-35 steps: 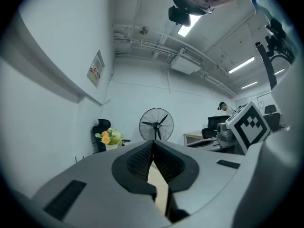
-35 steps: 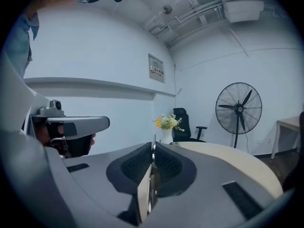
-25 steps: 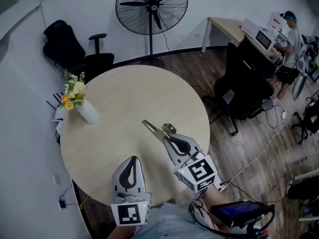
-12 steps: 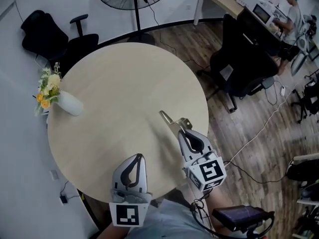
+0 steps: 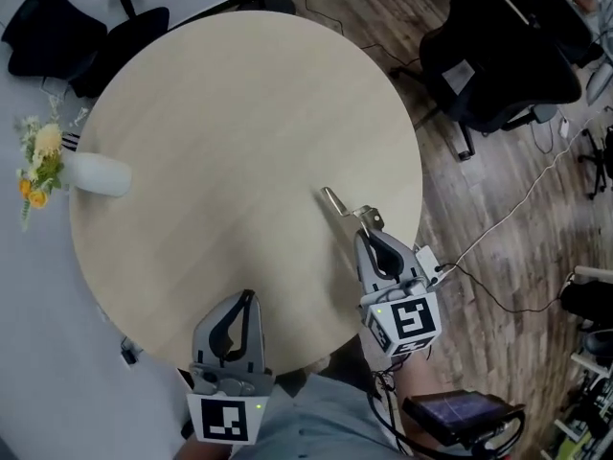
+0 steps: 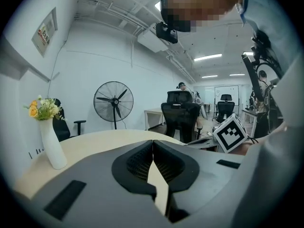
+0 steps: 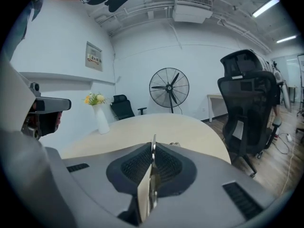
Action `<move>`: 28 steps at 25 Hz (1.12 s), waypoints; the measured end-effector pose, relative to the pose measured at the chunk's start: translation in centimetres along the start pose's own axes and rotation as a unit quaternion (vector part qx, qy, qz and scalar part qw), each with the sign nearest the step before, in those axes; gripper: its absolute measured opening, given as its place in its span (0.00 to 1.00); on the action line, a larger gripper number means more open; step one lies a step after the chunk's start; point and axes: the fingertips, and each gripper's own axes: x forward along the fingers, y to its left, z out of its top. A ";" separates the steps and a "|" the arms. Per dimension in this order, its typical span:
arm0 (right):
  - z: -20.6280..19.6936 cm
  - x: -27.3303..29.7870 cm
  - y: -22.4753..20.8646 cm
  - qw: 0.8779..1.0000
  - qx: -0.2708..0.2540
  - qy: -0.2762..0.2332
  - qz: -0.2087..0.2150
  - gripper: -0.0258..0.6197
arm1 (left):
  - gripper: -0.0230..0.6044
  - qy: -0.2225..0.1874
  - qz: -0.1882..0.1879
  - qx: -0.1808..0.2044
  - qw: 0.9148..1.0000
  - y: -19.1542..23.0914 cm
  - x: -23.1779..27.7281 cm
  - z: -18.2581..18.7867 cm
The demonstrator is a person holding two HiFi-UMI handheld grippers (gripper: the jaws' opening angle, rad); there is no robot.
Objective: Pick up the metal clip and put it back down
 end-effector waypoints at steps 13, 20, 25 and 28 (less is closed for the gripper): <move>-6.5 3.1 -3.0 0.999 0.048 0.015 -0.012 0.13 | 0.07 0.064 -0.013 0.001 0.998 -0.2 2.3 -6.5; -7.8 2.8 -4.6 0.997 0.048 0.040 -0.034 0.14 | 0.07 0.055 -0.010 -0.005 0.998 -0.5 1.5 -6.0; -8.4 2.5 -5.0 0.997 0.044 0.052 -0.046 0.23 | 0.07 0.049 0.002 -0.011 0.999 0.1 -0.1 -6.1; -8.0 2.1 -5.0 0.997 0.036 0.048 -0.047 0.24 | 0.07 0.024 0.013 -0.003 1.000 0.5 -0.5 -5.2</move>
